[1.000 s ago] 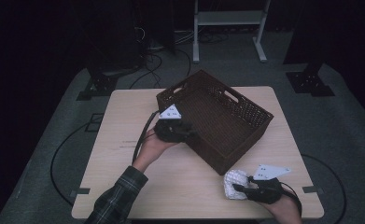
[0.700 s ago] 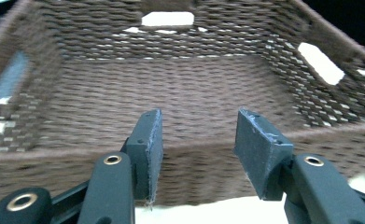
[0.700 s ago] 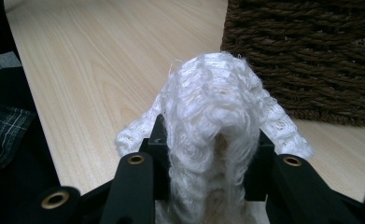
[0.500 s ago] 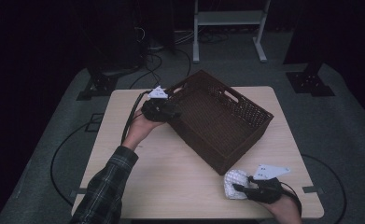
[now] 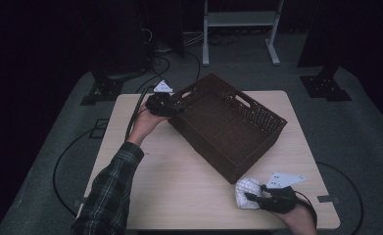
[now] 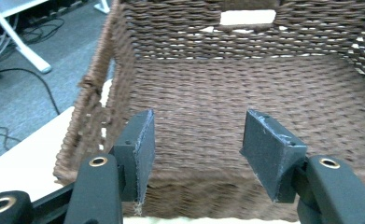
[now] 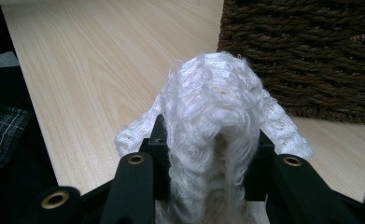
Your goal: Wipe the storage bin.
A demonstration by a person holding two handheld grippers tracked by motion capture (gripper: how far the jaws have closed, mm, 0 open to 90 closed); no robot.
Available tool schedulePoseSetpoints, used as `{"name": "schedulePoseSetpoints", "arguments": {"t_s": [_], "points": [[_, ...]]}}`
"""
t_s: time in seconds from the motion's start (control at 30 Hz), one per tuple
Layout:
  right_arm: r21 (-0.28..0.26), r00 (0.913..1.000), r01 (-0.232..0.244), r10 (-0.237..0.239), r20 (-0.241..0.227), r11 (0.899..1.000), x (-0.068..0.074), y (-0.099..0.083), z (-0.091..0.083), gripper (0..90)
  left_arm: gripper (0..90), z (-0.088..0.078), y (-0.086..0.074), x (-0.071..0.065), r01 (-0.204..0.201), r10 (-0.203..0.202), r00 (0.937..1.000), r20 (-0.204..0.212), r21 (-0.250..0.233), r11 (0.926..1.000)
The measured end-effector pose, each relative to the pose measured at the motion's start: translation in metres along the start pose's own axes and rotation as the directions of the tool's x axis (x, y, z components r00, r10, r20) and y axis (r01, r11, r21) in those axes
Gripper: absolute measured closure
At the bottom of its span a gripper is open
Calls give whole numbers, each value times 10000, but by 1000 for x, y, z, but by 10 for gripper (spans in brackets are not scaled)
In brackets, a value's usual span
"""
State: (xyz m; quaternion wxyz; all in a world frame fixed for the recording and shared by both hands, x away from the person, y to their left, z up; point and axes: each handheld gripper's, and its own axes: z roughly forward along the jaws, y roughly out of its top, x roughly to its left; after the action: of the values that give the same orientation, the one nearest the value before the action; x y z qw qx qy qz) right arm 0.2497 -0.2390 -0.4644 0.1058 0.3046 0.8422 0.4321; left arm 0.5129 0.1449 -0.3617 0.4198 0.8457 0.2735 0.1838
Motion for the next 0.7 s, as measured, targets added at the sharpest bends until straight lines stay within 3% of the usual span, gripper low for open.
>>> {"name": "schedulePoseSetpoints", "arguments": {"t_s": [0.03,0.13,0.3,0.43,0.5,0.57,0.7], "points": [[2,10000,7,-7,-1,10000,0,0,0,635,435,2,1,2,-36,35,9999,-140,-92,10000],[-2,10000,-13,13,5,10000,0,0,0,635,435,7,4,12,-150,158,9996,-250,329,9993],[20,10000,-29,29,-15,10000,0,-1,0,635,436,12,9,28,-78,97,9986,-513,375,9993],[13,10000,-7,7,-18,10000,-1,-1,1,635,443,17,12,39,33,3,9972,-741,481,9988],[25,10000,-21,21,-27,10000,-1,-1,1,635,451,21,14,44,282,-243,9970,-735,521,9982],[23,10000,-18,18,-18,10000,-1,-1,1,635,468,23,15,49,102,-29,9953,-968,749,9971],[14,10000,-22,22,-18,10000,-1,-1,0,635,518,29,15,59,497,-420,9948,-929,826,9953]]}}
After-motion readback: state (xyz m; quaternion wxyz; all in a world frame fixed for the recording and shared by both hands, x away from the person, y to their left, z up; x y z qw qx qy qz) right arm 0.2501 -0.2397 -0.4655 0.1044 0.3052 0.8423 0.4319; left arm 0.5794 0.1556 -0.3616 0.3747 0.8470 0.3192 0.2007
